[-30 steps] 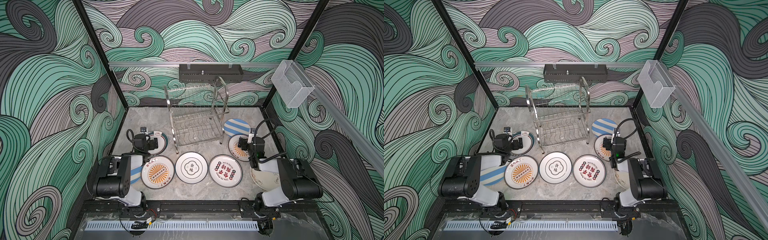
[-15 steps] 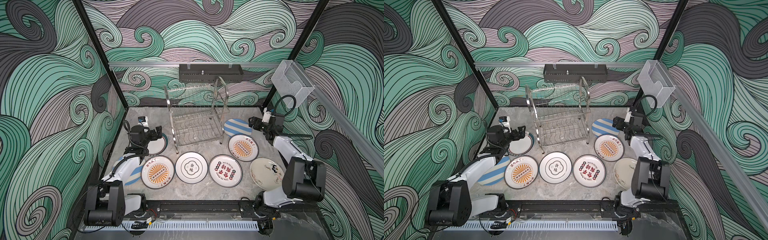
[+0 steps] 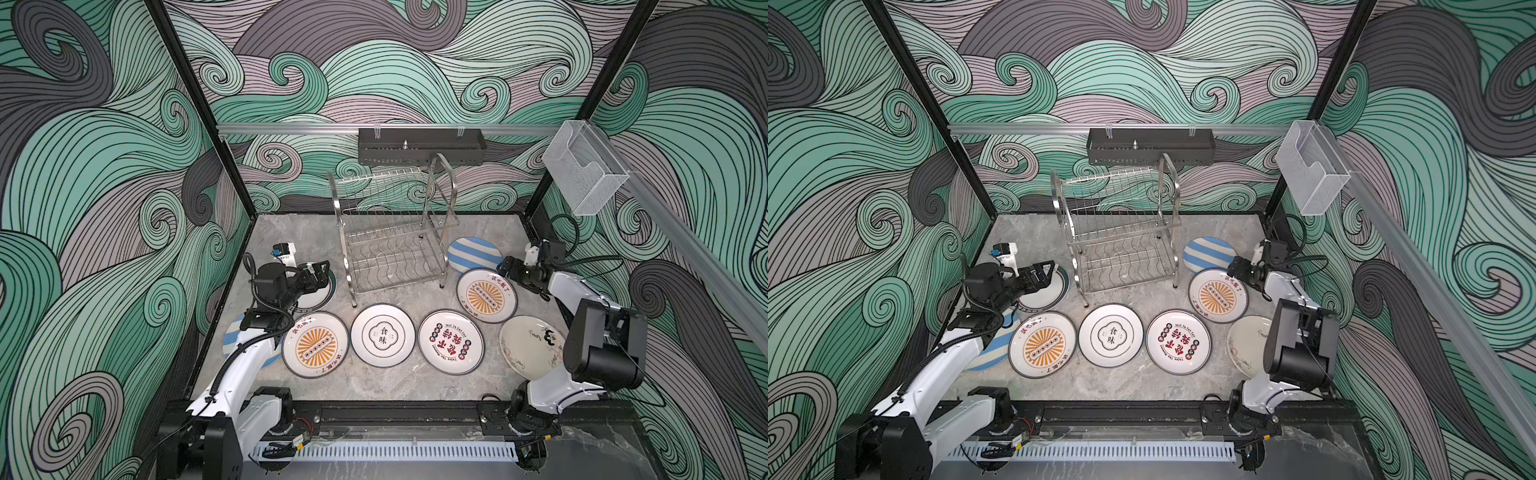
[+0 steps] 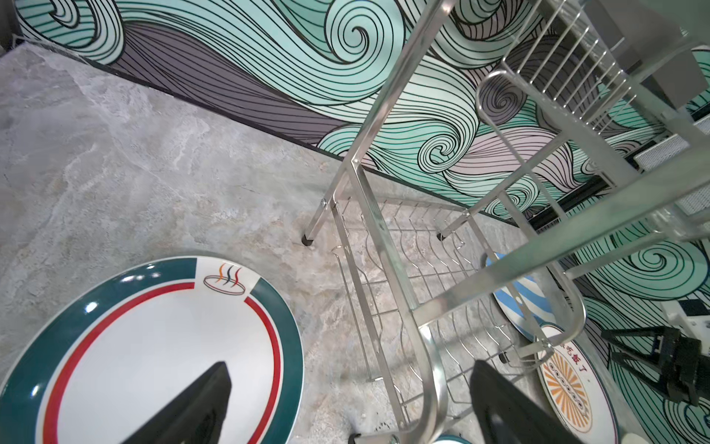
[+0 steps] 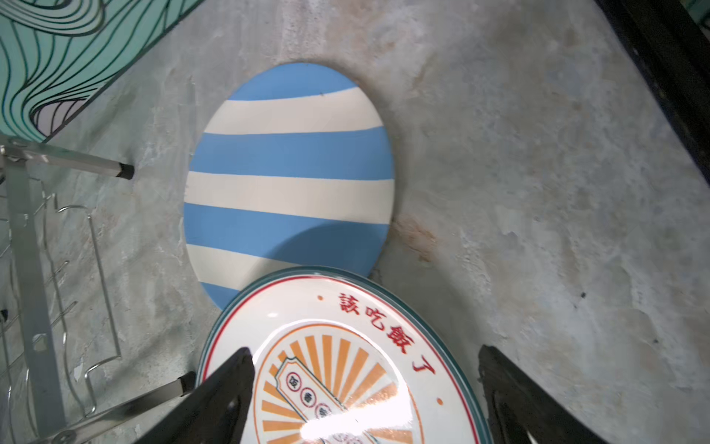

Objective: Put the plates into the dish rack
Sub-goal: 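Move the right gripper toward the red-lettered plate while the left arm reaches forward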

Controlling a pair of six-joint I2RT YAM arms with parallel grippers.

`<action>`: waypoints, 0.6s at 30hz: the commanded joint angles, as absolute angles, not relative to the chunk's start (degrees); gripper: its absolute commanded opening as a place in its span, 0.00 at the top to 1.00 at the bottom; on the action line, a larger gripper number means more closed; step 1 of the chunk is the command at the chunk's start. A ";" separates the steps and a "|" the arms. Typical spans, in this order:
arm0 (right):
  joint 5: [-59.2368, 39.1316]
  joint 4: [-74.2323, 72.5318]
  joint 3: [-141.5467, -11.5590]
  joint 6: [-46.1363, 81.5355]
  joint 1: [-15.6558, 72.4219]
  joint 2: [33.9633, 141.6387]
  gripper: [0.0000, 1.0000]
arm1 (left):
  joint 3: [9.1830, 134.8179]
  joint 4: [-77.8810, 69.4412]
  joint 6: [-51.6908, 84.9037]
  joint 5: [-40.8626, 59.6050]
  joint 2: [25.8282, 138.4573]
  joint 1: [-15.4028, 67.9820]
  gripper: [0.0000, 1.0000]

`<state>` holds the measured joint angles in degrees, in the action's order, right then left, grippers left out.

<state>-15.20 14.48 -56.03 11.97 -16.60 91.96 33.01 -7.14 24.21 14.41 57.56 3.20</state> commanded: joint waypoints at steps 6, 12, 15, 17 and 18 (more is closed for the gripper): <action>-16.59 17.47 -56.30 11.78 -18.43 95.53 0.09 | 33.31 -5.71 24.35 15.83 58.70 5.05 0.01; -20.99 16.31 -54.82 12.29 -20.28 97.37 0.11 | 34.64 -5.10 24.81 16.77 60.20 6.23 0.01; -20.58 15.73 -54.62 12.31 -20.32 98.18 0.12 | 34.73 -5.02 24.92 16.92 60.12 6.41 0.01; -20.97 15.58 -54.84 12.35 -20.66 99.21 0.13 | 34.80 -4.42 24.90 16.91 60.04 6.42 0.01; -21.75 15.11 -54.78 12.60 -21.01 99.82 0.14 | 34.80 -4.07 24.82 16.88 59.87 6.42 0.01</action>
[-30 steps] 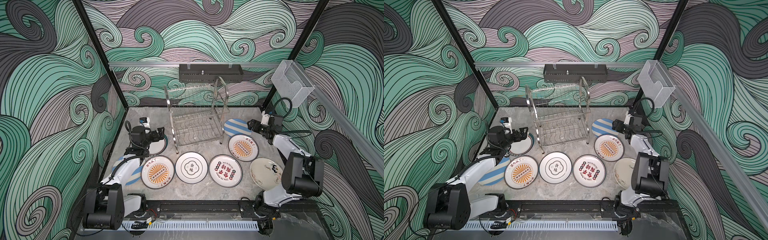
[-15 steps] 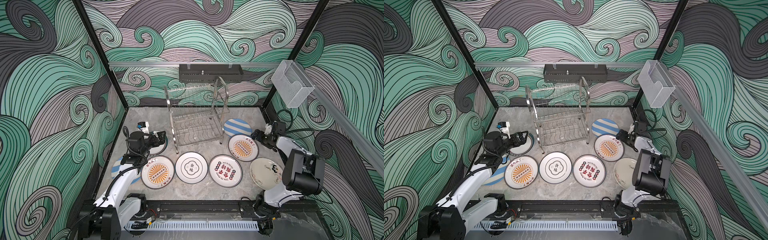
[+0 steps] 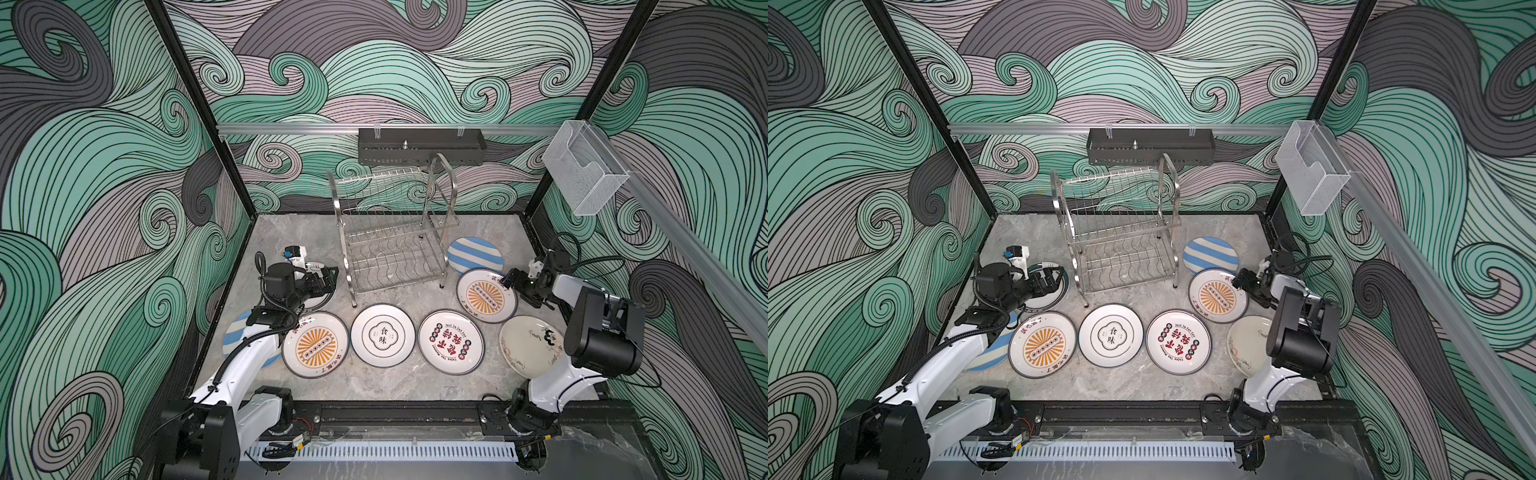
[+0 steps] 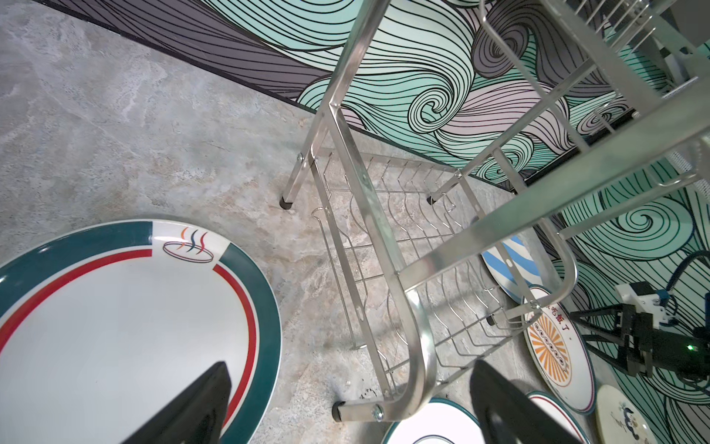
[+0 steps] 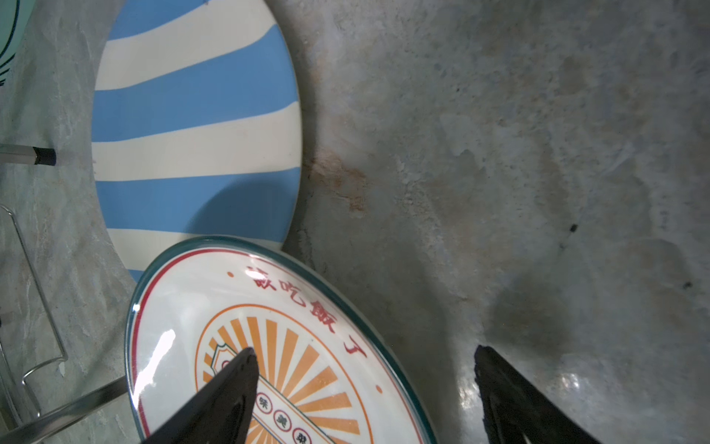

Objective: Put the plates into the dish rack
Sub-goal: 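Move the right gripper toward the red-lettered plate while the left arm reaches forward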

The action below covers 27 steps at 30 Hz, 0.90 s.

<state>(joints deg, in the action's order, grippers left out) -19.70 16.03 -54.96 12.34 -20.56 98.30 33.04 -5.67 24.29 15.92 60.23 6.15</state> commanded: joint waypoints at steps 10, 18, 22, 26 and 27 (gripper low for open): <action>-21.84 15.15 -53.17 14.72 -22.10 92.98 0.17 | 36.91 1.20 25.83 15.63 59.17 6.67 0.01; -21.98 22.93 -49.59 16.61 -13.08 74.21 0.14 | 42.09 17.54 26.80 13.62 57.17 7.10 0.01; -24.27 25.94 -46.04 18.38 2.36 68.42 0.14 | 41.30 23.11 27.96 15.61 55.55 7.45 0.01; -23.30 30.61 -40.40 21.33 12.87 61.98 0.14 | 39.26 29.36 30.05 17.46 51.37 9.76 0.01; -21.76 32.93 -39.07 22.36 14.24 59.70 0.15 | 38.58 30.51 30.42 17.06 49.75 10.98 0.01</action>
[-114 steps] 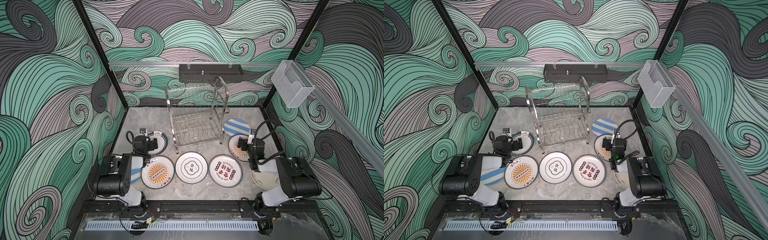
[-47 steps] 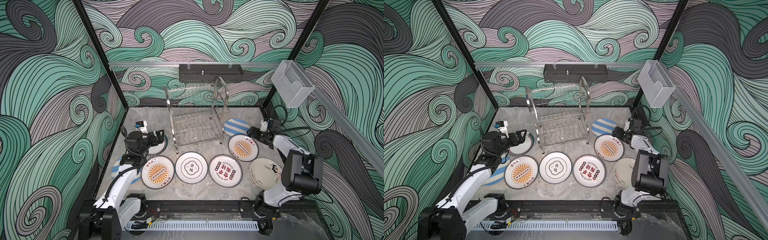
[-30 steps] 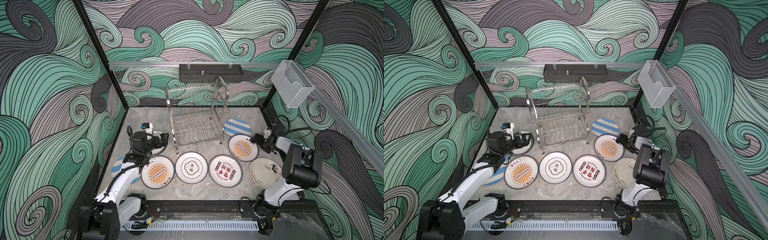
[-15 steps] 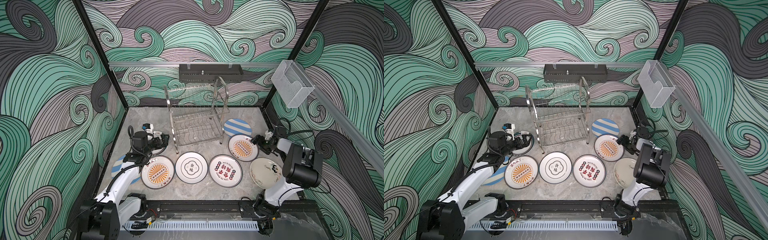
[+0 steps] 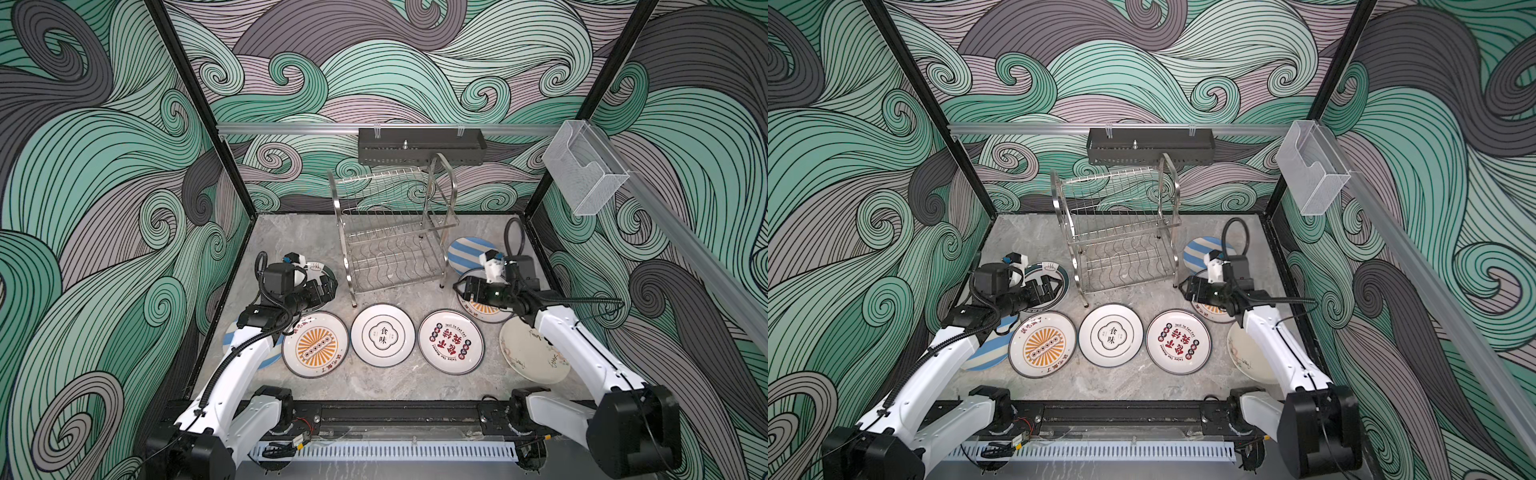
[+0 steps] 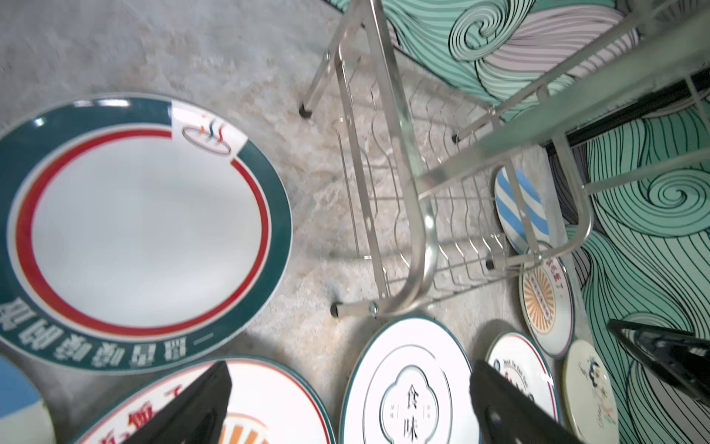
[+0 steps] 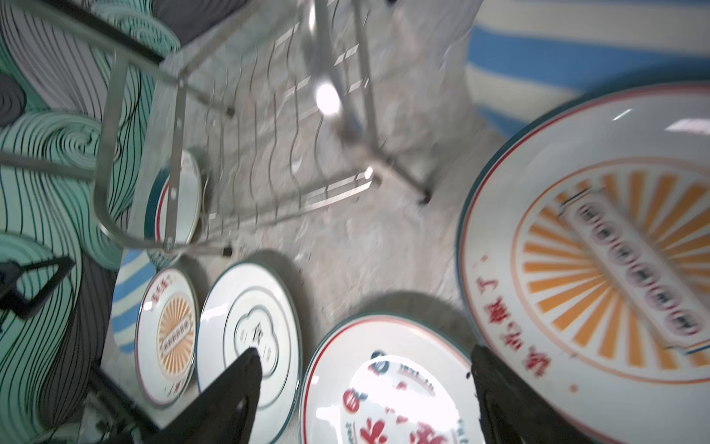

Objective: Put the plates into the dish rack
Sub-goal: 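Move the right gripper toward the red-lettered plate while the left arm reaches forward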

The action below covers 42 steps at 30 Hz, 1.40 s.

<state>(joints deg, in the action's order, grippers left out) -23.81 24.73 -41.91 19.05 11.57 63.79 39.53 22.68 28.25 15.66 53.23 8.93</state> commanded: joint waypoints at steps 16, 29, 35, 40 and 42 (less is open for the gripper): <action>-5.60 45.25 -33.63 39.93 19.34 52.64 0.18 | 36.40 27.58 29.54 16.96 47.57 31.07 0.01; -5.46 38.62 -24.64 43.71 19.25 46.90 0.16 | 47.02 18.94 20.82 15.51 67.57 44.14 0.01; -6.43 35.14 -20.02 45.26 18.97 44.31 0.15 | 51.93 18.83 16.82 14.29 75.16 48.28 0.01; -8.29 32.72 -16.89 45.97 17.61 41.74 0.19 | 54.44 16.03 15.77 14.76 79.94 50.37 0.01; -9.06 31.77 -15.60 46.05 16.92 40.03 0.21 | 55.47 15.27 15.40 15.07 82.00 50.86 0.02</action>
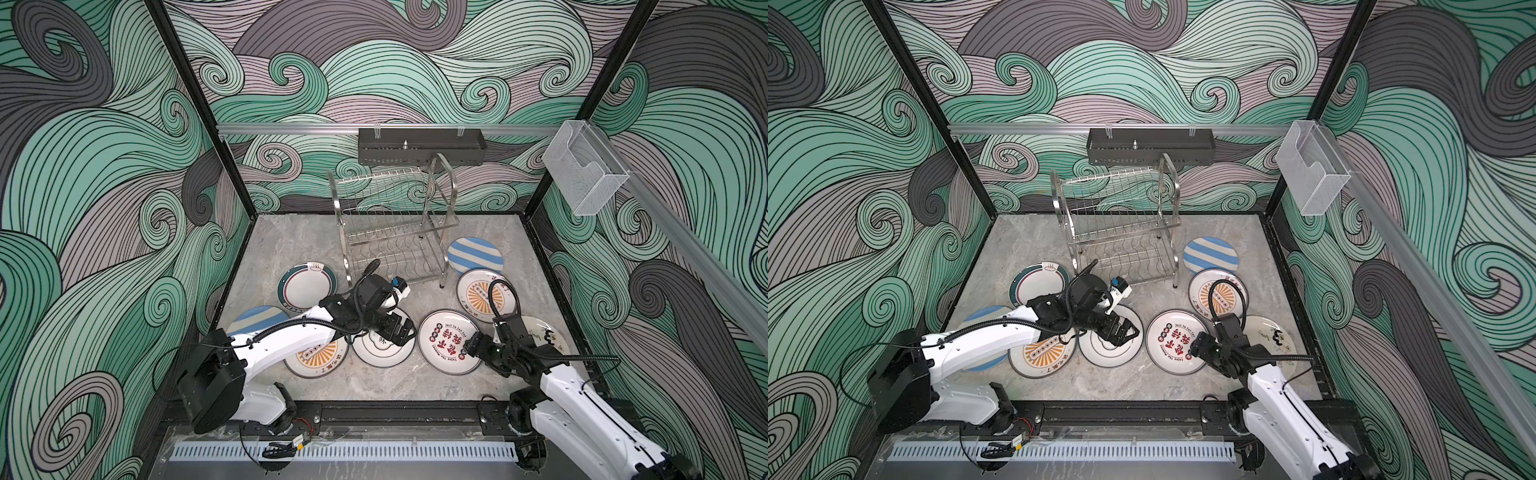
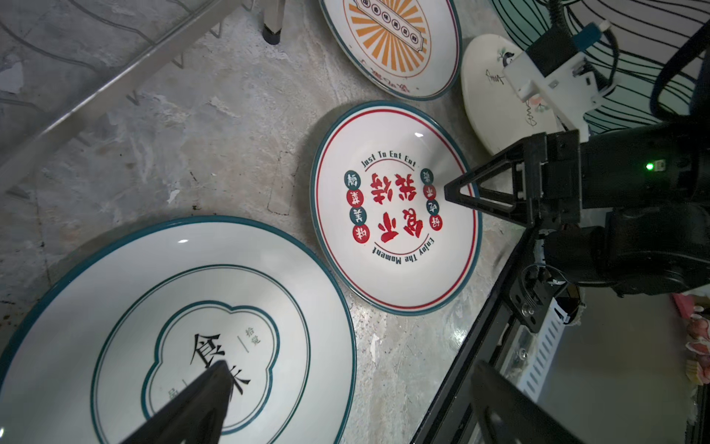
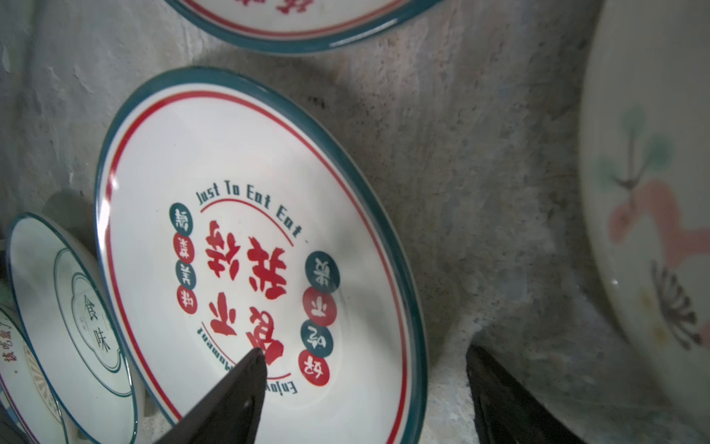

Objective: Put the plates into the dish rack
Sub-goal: 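Move the right gripper toward the red-lettered plate while the left arm reaches forward, then grasp the red-lettered plate rim with the right gripper and lift it upright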

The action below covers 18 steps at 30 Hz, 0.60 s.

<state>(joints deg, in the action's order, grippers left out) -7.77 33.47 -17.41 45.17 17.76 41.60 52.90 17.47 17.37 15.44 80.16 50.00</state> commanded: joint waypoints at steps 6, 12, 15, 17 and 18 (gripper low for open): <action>-12.96 29.43 -11.24 46.75 13.75 35.27 0.30 | 59.99 13.18 14.61 16.98 89.76 51.84 0.02; -14.84 28.94 -9.15 46.84 11.47 33.67 0.34 | 64.12 13.48 14.20 18.28 95.26 52.41 0.02; -14.92 28.70 -8.96 47.11 11.34 33.50 0.36 | 64.94 13.27 14.31 19.63 97.62 52.72 0.02; -14.94 28.67 -8.88 47.56 11.20 33.49 0.38 | 65.19 13.51 14.26 19.96 98.78 52.82 0.01; -14.94 28.59 -8.58 48.08 11.25 33.49 0.41 | 65.13 13.54 14.25 20.04 99.24 52.82 0.01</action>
